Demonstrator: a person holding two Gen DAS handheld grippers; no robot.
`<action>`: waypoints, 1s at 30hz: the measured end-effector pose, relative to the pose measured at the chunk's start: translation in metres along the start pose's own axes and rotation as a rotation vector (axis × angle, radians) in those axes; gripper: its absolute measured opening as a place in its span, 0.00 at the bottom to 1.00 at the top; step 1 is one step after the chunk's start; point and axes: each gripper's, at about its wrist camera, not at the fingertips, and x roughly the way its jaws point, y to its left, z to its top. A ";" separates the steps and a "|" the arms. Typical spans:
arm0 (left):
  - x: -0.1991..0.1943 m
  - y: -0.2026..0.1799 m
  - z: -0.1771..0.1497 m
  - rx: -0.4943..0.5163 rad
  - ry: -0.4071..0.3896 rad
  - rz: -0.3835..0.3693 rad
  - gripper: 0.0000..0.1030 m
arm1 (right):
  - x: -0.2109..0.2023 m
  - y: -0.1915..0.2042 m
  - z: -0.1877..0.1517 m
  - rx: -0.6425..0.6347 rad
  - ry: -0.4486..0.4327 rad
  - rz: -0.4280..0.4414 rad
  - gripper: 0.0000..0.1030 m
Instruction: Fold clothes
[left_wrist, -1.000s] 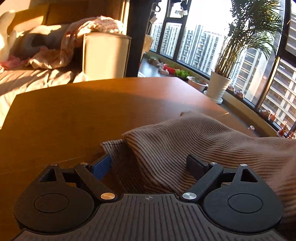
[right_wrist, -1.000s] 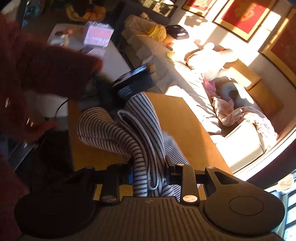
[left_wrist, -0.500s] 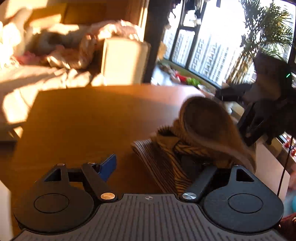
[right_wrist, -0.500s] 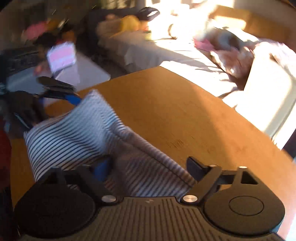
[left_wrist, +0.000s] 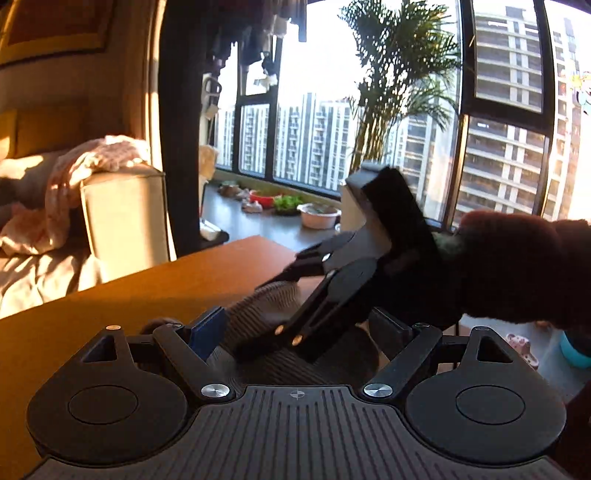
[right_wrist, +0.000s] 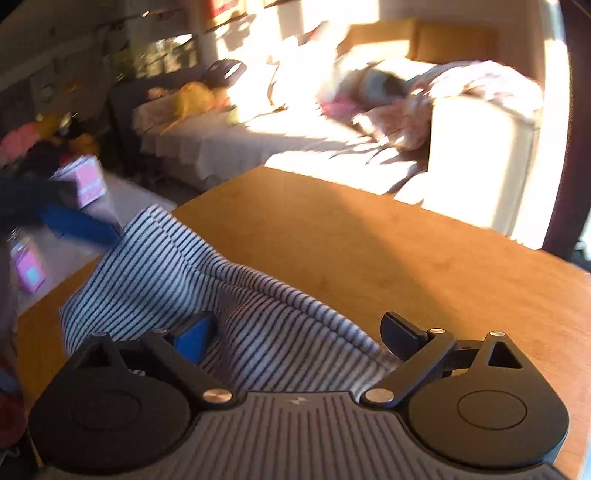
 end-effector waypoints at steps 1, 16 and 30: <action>0.009 0.004 -0.004 -0.016 0.023 0.019 0.88 | -0.003 -0.001 -0.002 0.009 -0.013 -0.024 0.93; 0.028 0.037 -0.036 -0.133 0.068 0.088 0.80 | -0.005 -0.019 -0.058 0.227 -0.130 -0.293 0.99; 0.027 0.048 -0.046 -0.245 0.044 0.065 0.81 | -0.023 -0.017 -0.020 0.304 -0.153 -0.273 1.00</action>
